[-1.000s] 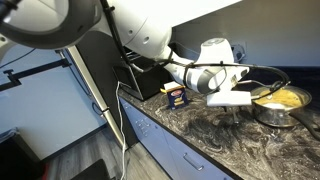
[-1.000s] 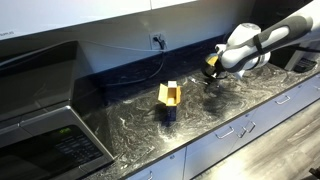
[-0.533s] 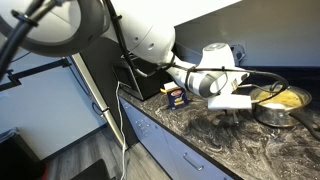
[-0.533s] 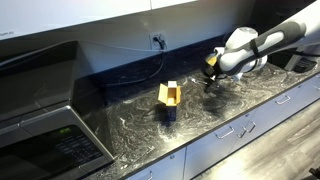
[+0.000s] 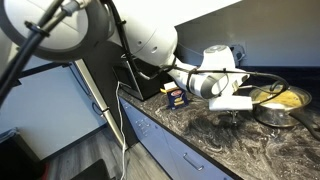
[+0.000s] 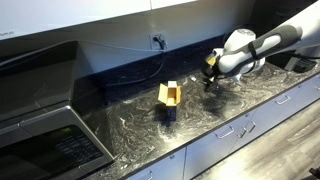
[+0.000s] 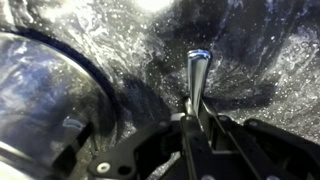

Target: Move the silver fork to the left

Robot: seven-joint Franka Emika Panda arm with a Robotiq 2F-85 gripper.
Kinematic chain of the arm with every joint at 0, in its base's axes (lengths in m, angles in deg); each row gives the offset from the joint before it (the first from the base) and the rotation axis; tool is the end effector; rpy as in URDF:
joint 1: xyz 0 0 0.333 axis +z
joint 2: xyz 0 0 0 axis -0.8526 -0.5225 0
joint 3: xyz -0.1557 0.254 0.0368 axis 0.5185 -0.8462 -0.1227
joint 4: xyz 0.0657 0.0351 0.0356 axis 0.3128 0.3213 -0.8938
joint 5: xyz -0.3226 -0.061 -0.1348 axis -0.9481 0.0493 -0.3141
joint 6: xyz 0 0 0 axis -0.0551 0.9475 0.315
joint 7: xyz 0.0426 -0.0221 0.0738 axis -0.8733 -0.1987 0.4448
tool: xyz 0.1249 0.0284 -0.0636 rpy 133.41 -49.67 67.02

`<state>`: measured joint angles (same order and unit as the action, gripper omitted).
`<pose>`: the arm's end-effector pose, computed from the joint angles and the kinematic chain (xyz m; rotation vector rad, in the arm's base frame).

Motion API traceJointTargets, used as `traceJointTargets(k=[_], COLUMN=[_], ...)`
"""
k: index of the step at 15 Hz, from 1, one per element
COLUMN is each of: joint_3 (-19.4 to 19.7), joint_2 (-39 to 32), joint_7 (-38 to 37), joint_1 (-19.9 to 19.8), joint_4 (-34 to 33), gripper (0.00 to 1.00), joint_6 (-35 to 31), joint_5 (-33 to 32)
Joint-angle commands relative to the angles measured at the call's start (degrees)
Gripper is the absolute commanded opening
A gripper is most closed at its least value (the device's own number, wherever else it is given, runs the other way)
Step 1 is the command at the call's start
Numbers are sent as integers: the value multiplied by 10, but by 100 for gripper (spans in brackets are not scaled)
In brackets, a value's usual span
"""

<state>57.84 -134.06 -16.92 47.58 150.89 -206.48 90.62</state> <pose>0.6890 -0.0661 0.1307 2.9942 0.7145 0.4998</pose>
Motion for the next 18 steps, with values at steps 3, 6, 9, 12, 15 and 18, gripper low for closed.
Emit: traceJointTargets(k=[3, 6, 9, 12, 15, 18], joint_3=[-8, -21, -30, 5, 39, 49], joint_2=[-8, 17, 51, 90, 126, 152], joint_7=[-20, -7, -8, -54, -127, -167], joint_1=[-4, -13, -18, 14, 52, 78], joint_4=[-21, 9, 49, 91, 138, 178], gripper=[3, 3, 3, 3, 3, 3], joint_6=[22, 15, 14, 16, 8, 2], joint_5=[-17, -15, -13, -26, -56, -78])
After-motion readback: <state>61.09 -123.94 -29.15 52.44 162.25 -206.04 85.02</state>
